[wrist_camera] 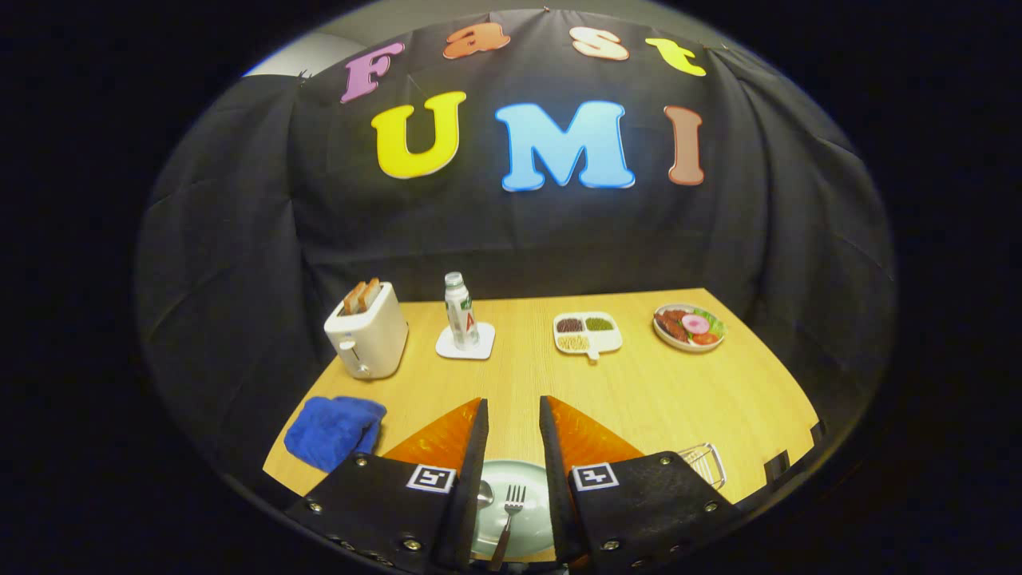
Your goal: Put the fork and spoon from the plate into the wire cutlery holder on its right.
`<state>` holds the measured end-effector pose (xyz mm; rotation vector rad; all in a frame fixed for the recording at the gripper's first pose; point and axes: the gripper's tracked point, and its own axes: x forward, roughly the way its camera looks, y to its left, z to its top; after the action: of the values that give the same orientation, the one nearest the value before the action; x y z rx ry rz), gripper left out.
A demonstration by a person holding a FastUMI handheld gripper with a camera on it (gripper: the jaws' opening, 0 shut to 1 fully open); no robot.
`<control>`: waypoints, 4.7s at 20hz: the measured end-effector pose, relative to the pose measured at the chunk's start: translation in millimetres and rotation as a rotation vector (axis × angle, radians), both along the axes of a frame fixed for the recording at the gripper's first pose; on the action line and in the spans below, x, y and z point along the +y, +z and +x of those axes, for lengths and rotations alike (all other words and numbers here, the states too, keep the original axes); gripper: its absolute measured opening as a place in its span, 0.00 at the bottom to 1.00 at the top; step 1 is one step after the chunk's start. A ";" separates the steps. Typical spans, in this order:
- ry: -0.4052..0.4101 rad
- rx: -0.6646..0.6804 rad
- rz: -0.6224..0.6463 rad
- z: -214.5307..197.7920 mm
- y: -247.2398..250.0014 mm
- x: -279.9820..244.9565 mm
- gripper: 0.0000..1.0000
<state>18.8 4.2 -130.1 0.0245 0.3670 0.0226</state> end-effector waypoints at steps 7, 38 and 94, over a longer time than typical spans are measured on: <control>0.024 0.332 0.015 -19.0 -121.8 11.2 0.39; 0.056 0.637 0.257 -45.7 -184.9 13.6 0.07; -0.307 0.669 0.178 -95.5 -114.9 -206.2 0.52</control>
<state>-76.7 -202.0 -245.1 0.2682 1.0256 -0.2626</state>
